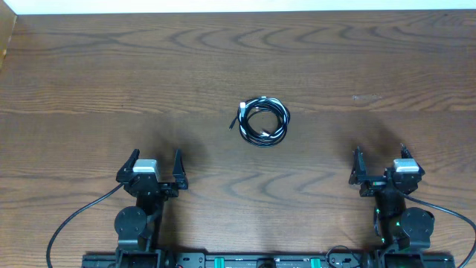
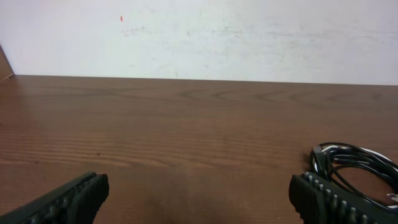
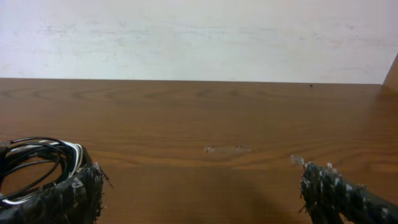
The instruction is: Untangle cables
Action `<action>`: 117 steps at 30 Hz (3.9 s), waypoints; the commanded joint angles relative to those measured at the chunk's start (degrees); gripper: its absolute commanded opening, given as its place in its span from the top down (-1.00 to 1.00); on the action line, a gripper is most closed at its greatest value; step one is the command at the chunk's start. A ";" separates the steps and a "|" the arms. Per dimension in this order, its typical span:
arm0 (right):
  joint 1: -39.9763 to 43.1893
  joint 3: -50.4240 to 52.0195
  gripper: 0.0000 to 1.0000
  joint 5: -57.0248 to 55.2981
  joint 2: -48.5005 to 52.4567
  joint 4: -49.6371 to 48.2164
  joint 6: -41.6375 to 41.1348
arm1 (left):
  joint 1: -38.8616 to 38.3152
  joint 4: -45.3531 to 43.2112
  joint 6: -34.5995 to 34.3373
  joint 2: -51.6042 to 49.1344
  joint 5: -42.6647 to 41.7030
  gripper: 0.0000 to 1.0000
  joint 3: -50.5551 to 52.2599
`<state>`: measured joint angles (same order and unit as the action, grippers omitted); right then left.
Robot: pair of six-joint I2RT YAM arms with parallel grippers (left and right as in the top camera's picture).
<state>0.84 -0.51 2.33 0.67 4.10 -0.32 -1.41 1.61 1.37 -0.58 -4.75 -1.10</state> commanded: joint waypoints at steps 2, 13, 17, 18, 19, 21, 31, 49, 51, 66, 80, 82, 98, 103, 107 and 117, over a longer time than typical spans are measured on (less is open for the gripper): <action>0.24 0.20 -0.99 -0.44 -0.28 0.17 0.81 | -0.31 1.99 0.33 0.50 -0.52 -0.96 0.87; 0.24 0.20 -0.98 -0.44 -0.28 0.17 0.81 | -0.31 1.99 0.33 0.50 -0.55 -0.96 0.87; 0.24 0.20 -0.98 -0.44 -0.28 0.17 0.81 | -0.31 2.01 0.33 0.50 -0.55 -0.96 0.87; 0.24 0.20 -0.98 -0.44 -0.28 0.17 0.81 | -0.31 2.01 0.33 0.50 -0.52 -0.96 0.87; 0.24 0.20 -0.98 -0.44 -0.28 0.17 0.81 | -0.31 1.99 0.33 0.50 -0.55 -0.96 0.87; 0.24 0.20 -0.99 -0.44 -0.28 0.17 0.81 | -0.31 1.99 0.33 0.50 -0.52 -0.96 0.87; 0.24 0.20 -0.98 -0.44 -0.28 0.17 0.81 | -0.31 1.99 0.33 0.50 -0.55 -0.96 0.87; 0.24 0.20 -0.99 -0.44 -0.28 0.17 0.81 | -0.28 2.03 0.33 0.37 -0.55 -0.96 0.87; 0.24 0.20 -0.98 -0.44 -0.28 0.17 0.81 | -0.28 2.03 0.33 0.37 -0.55 -0.95 0.87; 0.24 0.20 -0.99 -0.44 -0.28 0.17 0.81 | -0.28 -0.90 -4.11 0.37 -7.52 -0.96 0.87; 0.24 0.20 -0.98 -0.44 -0.28 0.17 0.81 | -0.28 -21.99 -22.49 -0.07 -34.21 -0.96 -5.60; 0.24 0.20 -0.99 -0.44 -0.28 0.17 0.81 | -0.28 -21.27 -22.23 -1.51 -34.18 -0.95 -9.46; 0.24 0.20 -0.99 -0.44 -0.28 0.17 0.81 | -0.28 45.31 -4.11 -48.61 -39.78 -0.96 -75.12; 0.24 0.20 -0.99 -0.44 -0.28 0.17 0.81 | -0.28 52.72 -9.77 -56.85 -46.05 -0.96 -83.03; 0.24 0.20 -0.98 -0.44 -0.28 0.17 0.81 | -0.28 50.36 -11.34 -58.73 -52.78 -0.96 -83.03; 0.24 0.20 -0.99 -0.44 -0.28 0.17 0.81 | -1.73 66.31 -10.99 -65.09 -35.06 -0.96 -93.85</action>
<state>0.84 -0.47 2.09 0.69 4.05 -0.16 -1.91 63.77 -10.20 -62.85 -48.18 -90.06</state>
